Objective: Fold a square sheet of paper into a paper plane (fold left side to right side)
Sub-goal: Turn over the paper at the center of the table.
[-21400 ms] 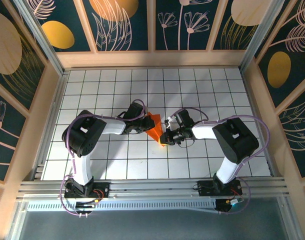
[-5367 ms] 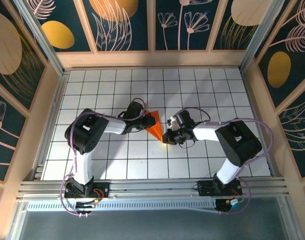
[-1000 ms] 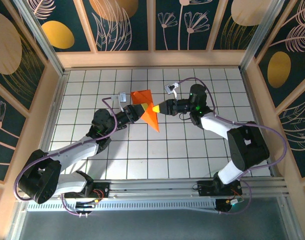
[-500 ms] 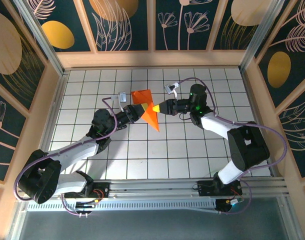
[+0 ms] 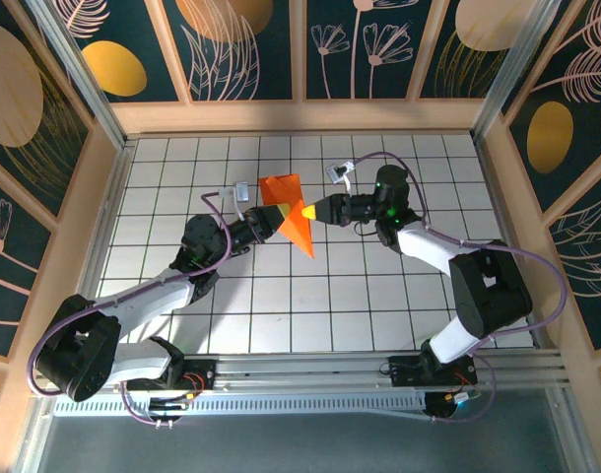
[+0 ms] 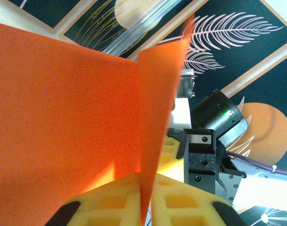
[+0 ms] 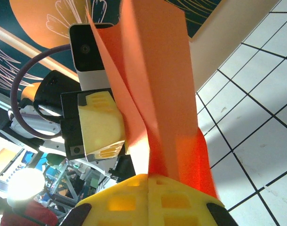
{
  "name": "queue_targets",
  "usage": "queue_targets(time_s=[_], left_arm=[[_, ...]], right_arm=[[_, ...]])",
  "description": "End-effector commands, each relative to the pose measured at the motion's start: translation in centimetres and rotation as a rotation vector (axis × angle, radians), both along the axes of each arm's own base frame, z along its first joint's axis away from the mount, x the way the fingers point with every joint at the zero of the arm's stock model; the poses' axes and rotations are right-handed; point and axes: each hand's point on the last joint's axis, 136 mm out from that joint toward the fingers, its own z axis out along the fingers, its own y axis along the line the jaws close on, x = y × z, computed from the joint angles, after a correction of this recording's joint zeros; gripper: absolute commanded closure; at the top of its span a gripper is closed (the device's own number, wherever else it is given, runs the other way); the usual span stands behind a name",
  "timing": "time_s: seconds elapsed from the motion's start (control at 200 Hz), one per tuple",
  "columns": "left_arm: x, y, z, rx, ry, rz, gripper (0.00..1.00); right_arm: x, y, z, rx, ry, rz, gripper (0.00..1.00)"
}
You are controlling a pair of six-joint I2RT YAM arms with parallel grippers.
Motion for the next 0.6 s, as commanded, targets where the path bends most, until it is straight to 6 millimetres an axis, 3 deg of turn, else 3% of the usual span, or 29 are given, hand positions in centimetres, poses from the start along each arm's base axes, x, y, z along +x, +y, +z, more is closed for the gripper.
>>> queue_targets(time_s=[0.0,0.215,0.38,0.596], left_arm=[[0.2,0.1,1.2,-0.009,-0.041,0.009,0.90],[0.4,0.2,1.4,-0.017,-0.035,0.018,0.96],[0.3,0.3,1.8,-0.042,-0.041,0.022,1.00],[0.4,0.0,2.8,-0.069,-0.059,0.003,1.00]], right_arm=[[0.0,-0.4,1.7,0.019,-0.069,-0.019,0.93],[1.0,-1.7,2.6,0.004,-0.123,-0.123,0.74],[2.3,-4.1,2.8,-0.054,-0.180,-0.302,0.48],[0.8,-4.7,1.5,-0.069,-0.134,-0.275,0.24]])
